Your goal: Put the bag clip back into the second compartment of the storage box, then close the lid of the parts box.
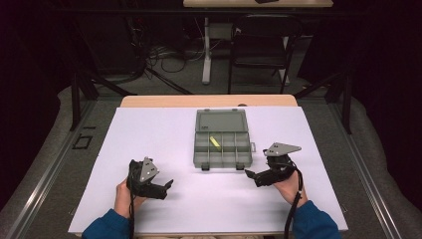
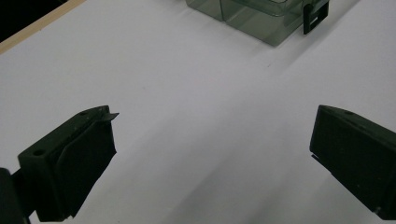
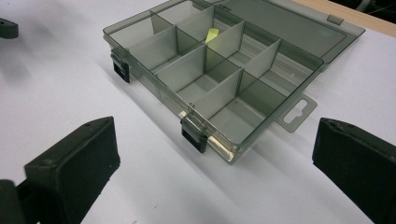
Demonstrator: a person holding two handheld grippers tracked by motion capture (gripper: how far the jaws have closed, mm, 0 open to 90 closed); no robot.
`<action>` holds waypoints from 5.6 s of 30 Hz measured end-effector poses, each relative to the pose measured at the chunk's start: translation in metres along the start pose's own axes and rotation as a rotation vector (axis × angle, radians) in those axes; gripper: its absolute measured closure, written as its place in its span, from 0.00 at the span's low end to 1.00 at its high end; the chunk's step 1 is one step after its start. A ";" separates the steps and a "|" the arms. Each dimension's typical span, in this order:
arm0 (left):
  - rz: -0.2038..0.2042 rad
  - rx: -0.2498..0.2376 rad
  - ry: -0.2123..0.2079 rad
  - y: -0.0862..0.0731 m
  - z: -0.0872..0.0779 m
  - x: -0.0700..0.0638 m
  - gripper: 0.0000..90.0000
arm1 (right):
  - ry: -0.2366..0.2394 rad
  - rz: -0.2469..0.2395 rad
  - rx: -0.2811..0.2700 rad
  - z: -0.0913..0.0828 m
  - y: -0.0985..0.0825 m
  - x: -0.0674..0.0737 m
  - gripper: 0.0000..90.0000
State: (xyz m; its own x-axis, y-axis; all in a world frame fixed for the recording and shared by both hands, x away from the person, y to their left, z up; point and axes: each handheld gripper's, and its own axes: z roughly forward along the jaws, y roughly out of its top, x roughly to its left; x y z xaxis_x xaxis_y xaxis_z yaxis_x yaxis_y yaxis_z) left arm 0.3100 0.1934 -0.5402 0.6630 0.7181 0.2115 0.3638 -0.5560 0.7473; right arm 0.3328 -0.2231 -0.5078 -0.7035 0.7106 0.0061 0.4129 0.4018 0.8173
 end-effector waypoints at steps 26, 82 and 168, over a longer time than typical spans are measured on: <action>0.002 -0.002 0.004 0.000 -0.002 -0.001 0.00 | -0.008 -0.015 -0.011 -0.003 -0.003 -0.001 0.00; 0.011 0.037 -0.153 0.122 0.065 -0.006 0.00 | -0.014 -0.003 -0.002 0.009 -0.009 -0.027 0.00; -0.059 0.176 -0.201 0.128 0.142 -0.021 0.57 | -0.030 -0.035 0.031 0.057 0.034 -0.078 0.00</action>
State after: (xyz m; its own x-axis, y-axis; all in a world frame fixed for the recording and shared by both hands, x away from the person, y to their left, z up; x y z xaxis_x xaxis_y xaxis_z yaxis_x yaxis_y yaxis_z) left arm 0.4355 0.0481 -0.5380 0.7472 0.6640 0.0283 0.5026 -0.5923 0.6298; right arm 0.4345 -0.2316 -0.5130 -0.7005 0.7125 -0.0402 0.4060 0.4442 0.7987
